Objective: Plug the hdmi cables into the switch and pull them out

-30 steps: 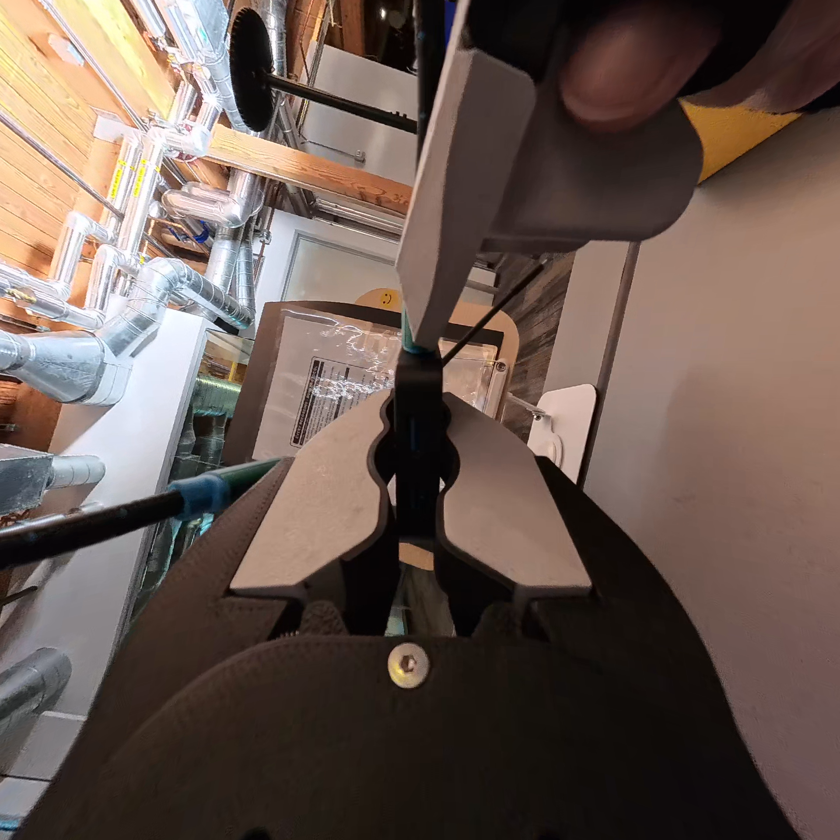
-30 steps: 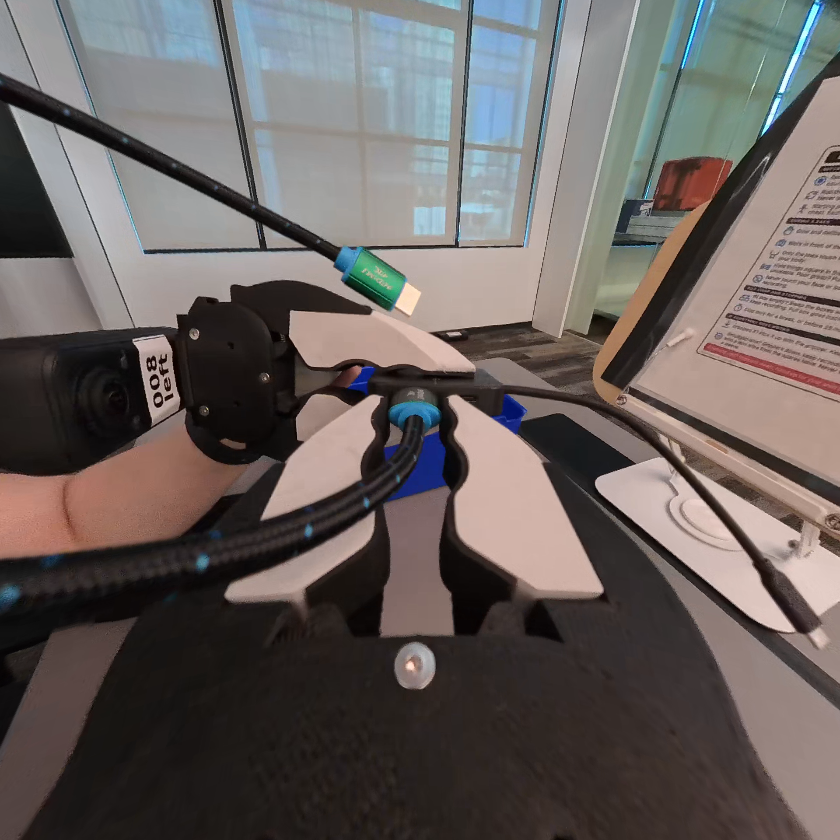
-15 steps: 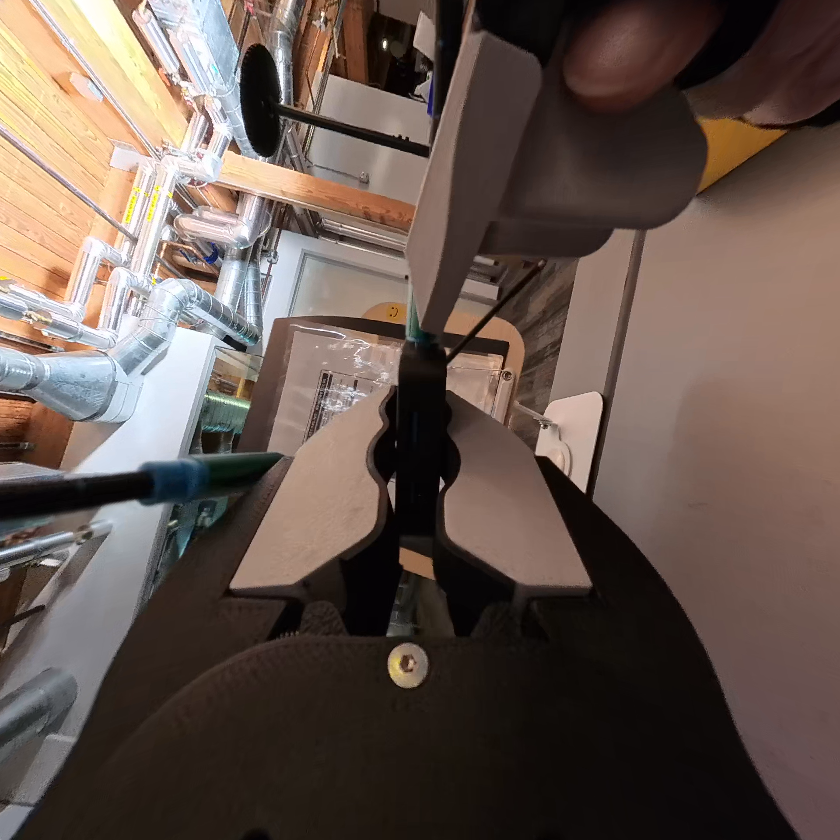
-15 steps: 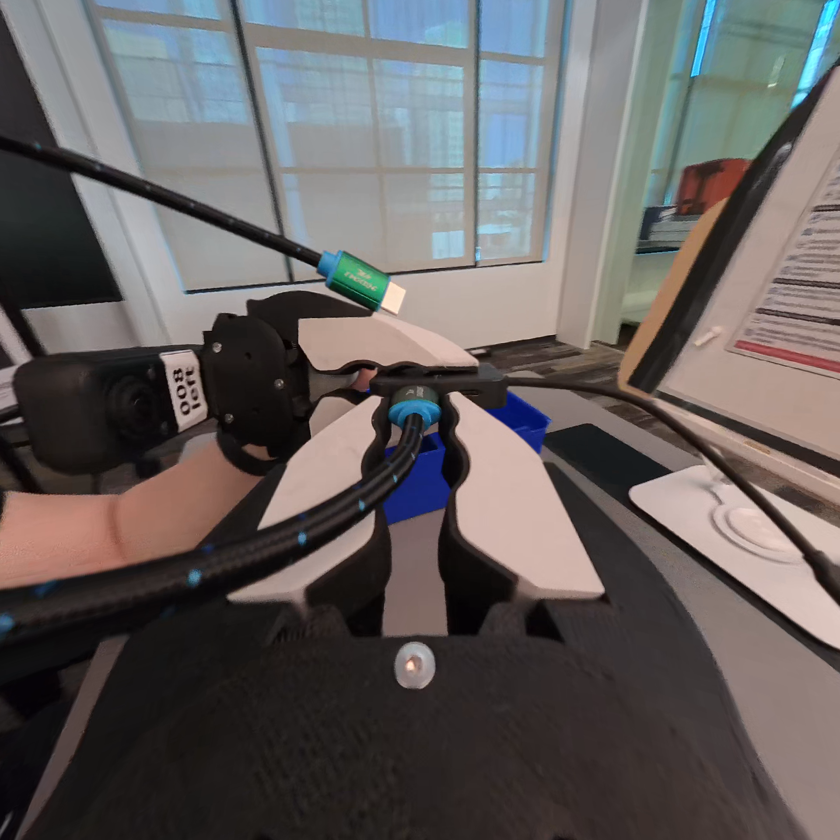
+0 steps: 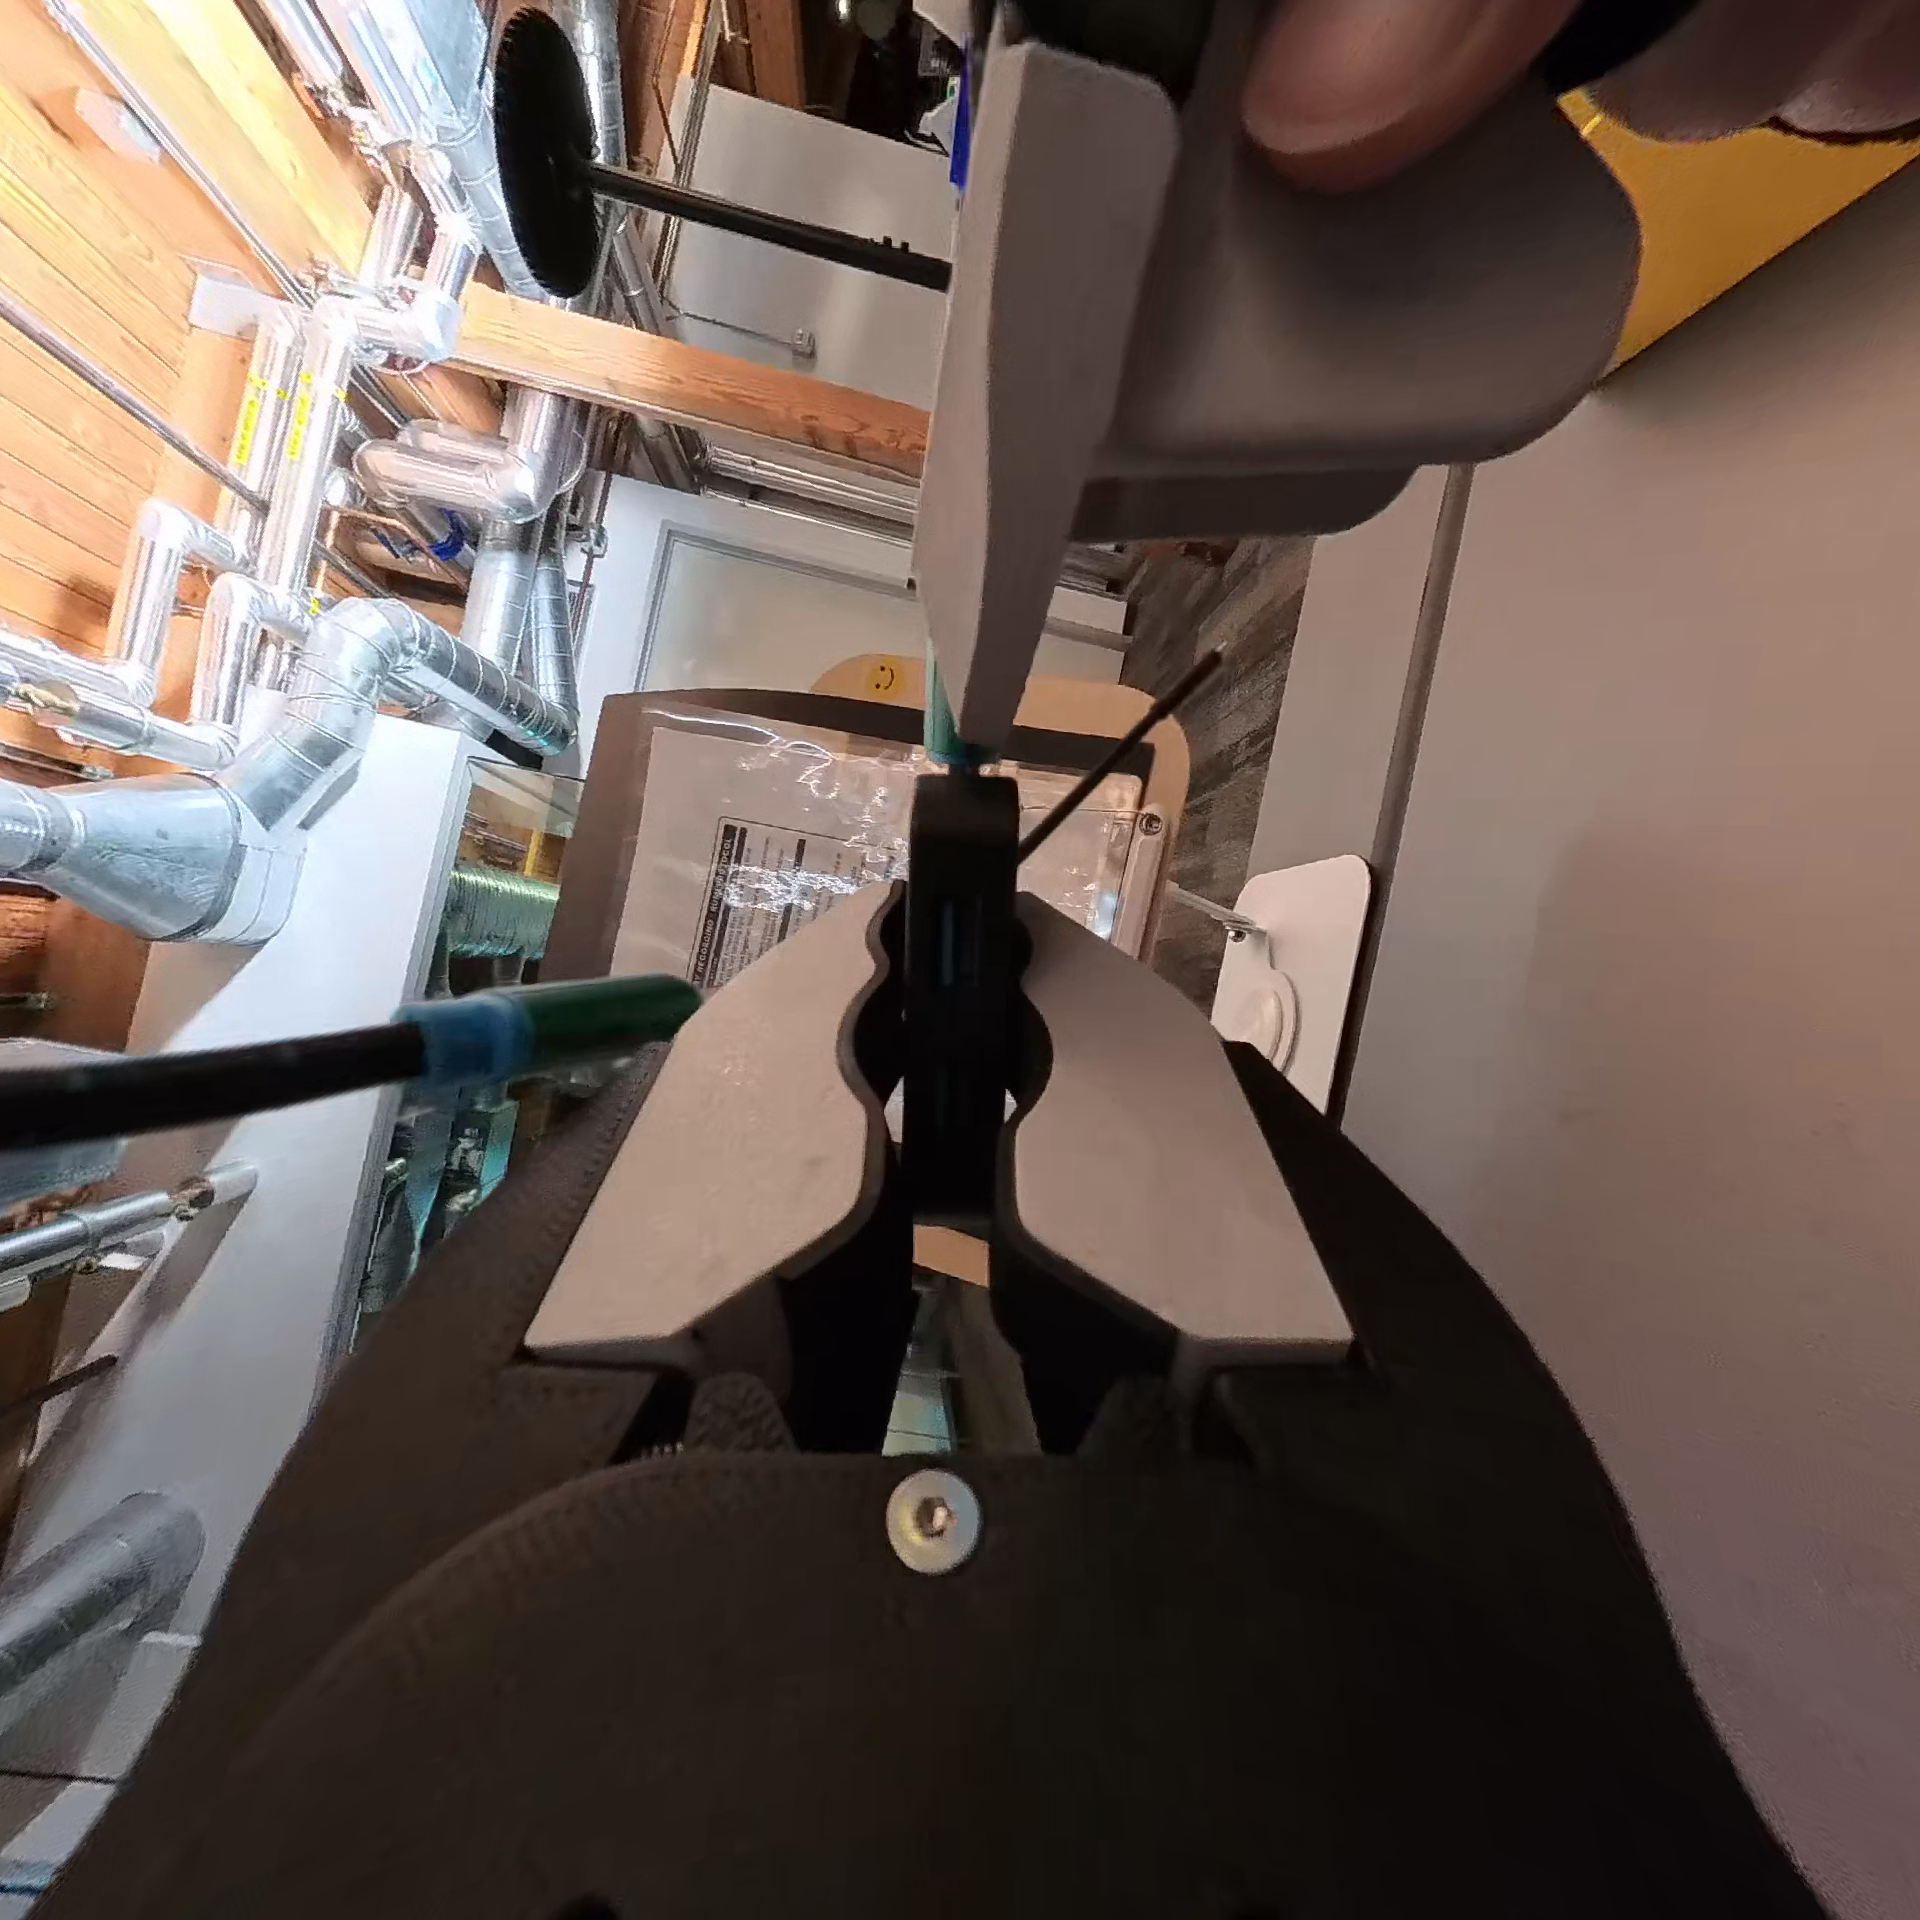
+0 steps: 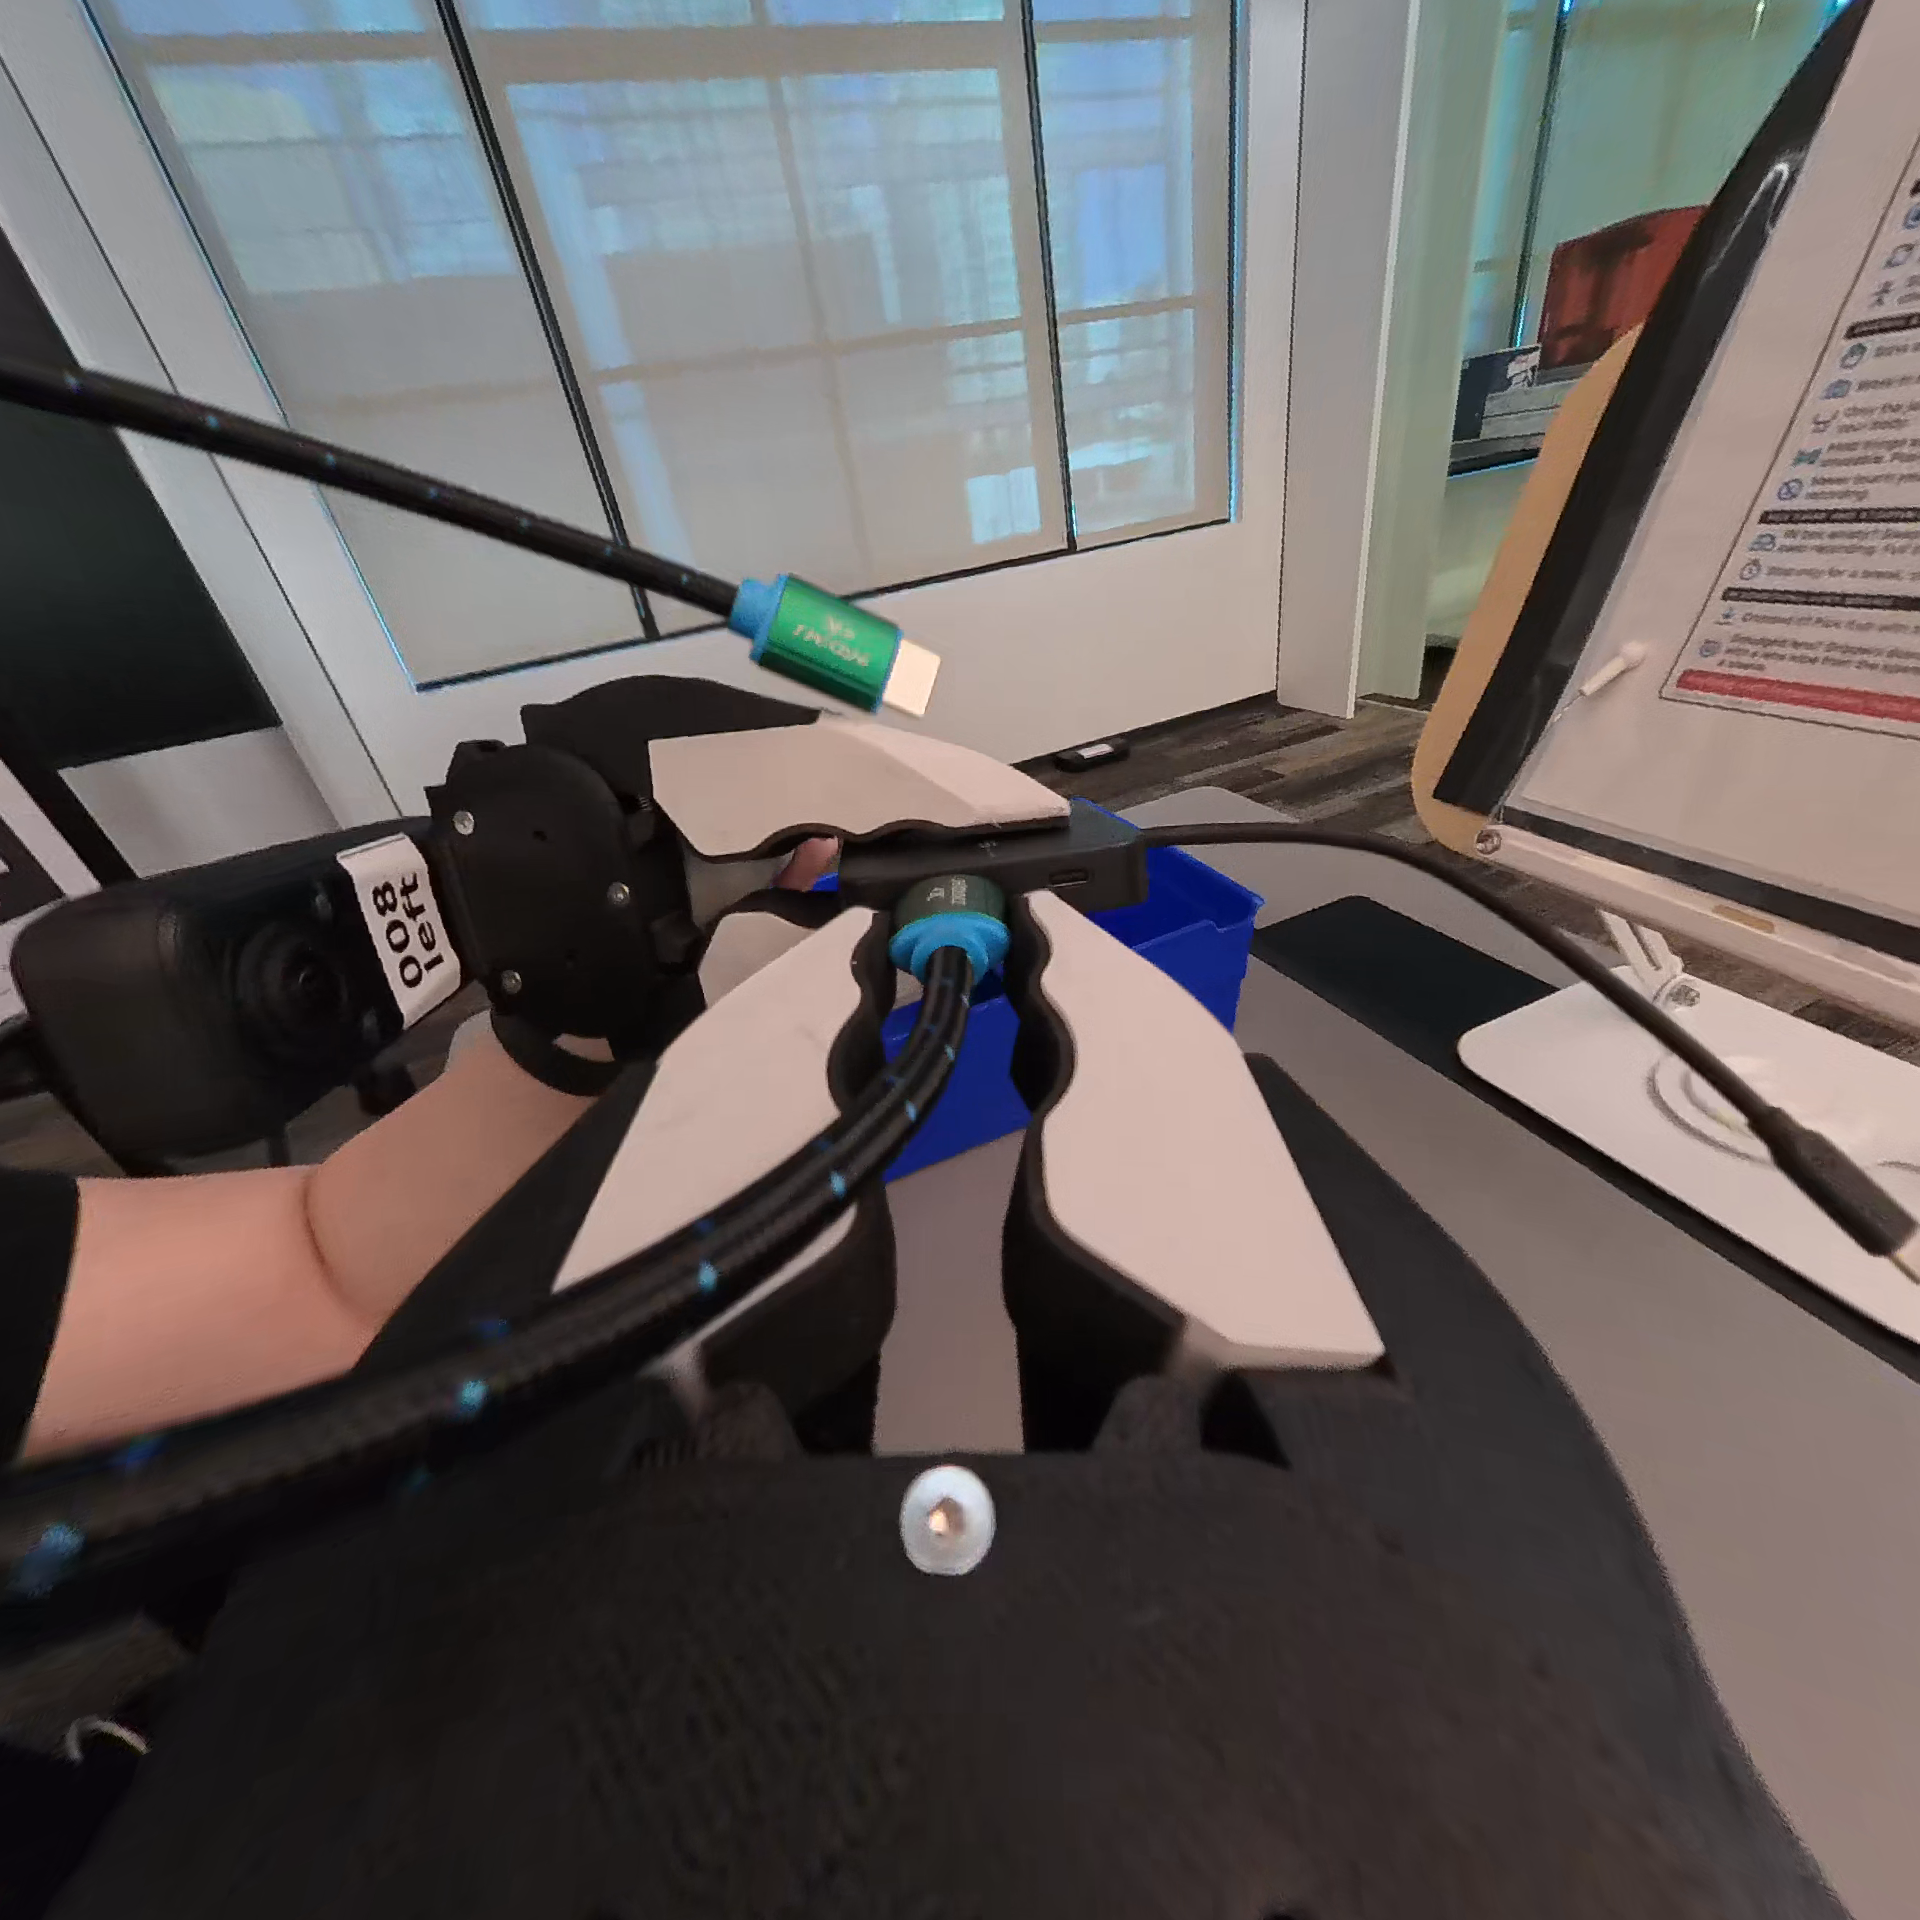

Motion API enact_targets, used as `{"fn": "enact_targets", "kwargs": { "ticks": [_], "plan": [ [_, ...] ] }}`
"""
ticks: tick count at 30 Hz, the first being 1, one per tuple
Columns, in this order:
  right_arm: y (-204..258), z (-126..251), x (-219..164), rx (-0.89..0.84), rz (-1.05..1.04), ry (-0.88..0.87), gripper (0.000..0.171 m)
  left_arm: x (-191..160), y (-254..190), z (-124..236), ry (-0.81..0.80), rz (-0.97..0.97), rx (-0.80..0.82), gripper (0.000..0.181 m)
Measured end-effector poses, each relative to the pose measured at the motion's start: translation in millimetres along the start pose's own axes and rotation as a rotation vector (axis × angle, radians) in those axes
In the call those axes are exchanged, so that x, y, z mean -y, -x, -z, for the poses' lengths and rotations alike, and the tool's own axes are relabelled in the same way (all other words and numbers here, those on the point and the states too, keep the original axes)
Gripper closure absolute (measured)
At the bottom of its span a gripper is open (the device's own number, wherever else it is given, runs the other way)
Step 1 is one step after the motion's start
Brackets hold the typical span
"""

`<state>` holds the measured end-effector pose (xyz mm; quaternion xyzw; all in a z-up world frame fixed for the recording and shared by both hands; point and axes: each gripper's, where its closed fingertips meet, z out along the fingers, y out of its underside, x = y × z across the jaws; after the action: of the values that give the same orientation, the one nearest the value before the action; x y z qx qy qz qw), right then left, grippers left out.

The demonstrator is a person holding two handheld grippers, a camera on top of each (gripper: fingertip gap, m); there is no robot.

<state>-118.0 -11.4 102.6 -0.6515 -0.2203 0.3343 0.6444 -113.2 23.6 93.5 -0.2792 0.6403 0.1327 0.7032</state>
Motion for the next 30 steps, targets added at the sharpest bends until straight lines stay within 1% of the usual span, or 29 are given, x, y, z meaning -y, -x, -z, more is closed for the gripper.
{"fn": "enact_targets", "kwargs": {
  "ticks": [3, 4, 5, 6, 7, 8, 9, 11, 12, 13, 14, 17, 19, 21, 23, 25, 27, 30],
  "plan": [
    [4.9, 4.2, 1.8, 0.078, -0.018, 0.031, 0.149, 1.4, 2.5, 3.5, -0.018, -0.022, 0.007, 0.168],
    [2.8, 13.8, 14.3, 0.099, -0.051, -0.029, 0.15, -15.6, 6.5, 2.6, 0.069, -0.036, 0.018, 0.168],
    [-1.4, 28.9, 31.3, 0.122, -0.101, -0.088, 0.149, -40.1, 10.8, 2.7, 0.166, -0.042, 0.024, 0.168],
    [-5.1, 44.9, 44.3, 0.15, -0.125, -0.111, 0.149, -56.4, 15.4, 6.1, 0.188, -0.02, 0.028, 0.168],
    [-8.2, 59.4, 49.2, 0.172, -0.136, -0.078, 0.149, -62.8, 21.8, 11.8, 0.169, 0.032, 0.031, 0.167],
    [-16.1, 73.9, 52.5, 0.134, -0.118, -0.042, 0.149, -62.9, 27.3, 18.0, 0.145, 0.085, 0.02, 0.168],
    [-27.3, 90.4, 54.4, 0.057, -0.067, 0.012, 0.149, -59.3, 31.7, 23.6, 0.118, 0.122, 0.008, 0.168],
    [-40.6, 133.3, 52.8, -0.052, -0.004, 0.146, 0.149, -49.1, 38.1, 30.7, 0.059, 0.187, -0.003, 0.169],
    [-48.2, 159.5, 42.9, -0.117, -0.017, 0.243, 0.149, -44.8, 38.7, 32.5, 0.042, 0.207, -0.017, 0.168],
    [-55.3, 186.2, 34.0, -0.176, -0.035, 0.305, 0.149, -41.9, 38.5, 33.6, 0.038, 0.212, -0.027, 0.168],
    [-60.6, 211.5, 26.9, -0.221, -0.073, 0.336, 0.149, -40.6, 38.4, 34.1, 0.042, 0.202, -0.026, 0.168],
    [-93.2, 287.7, -3.3, -0.506, -0.181, 0.449, 0.149, -41.8, 30.3, 31.4, 0.083, 0.156, -0.056, 0.168],
    [-102.7, 320.2, -28.2, -0.585, -0.28, 0.521, 0.149, -41.0, 24.8, 28.0, 0.093, 0.145, -0.072, 0.168],
    [-113.4, 341.0, -54.2, -0.645, -0.398, 0.597, 0.149, -38.4, 18.6, 25.4, 0.092, 0.144, -0.098, 0.168],
    [-125.9, 362.0, -87.2, -0.746, -0.55, 0.727, 0.149, -36.6, 14.2, 24.1, 0.098, 0.132, -0.112, 0.168],
    [-126.3, 366.0, -119.5, -0.705, -0.649, 0.876, 0.149, -36.6, 11.4, 23.3, 0.113, 0.122, -0.122, 0.168],
    [-130.0, 364.7, -142.6, -0.649, -0.706, 0.973, 0.149, -36.1, 9.7, 23.0, 0.116, 0.118, -0.128, 0.168],
    [-142.5, 364.7, -164.3, -0.62, -0.79, 1.003, 0.149, -36.0, 7.8, 23.3, 0.117, 0.125, -0.14, 0.168]
  ]
}}
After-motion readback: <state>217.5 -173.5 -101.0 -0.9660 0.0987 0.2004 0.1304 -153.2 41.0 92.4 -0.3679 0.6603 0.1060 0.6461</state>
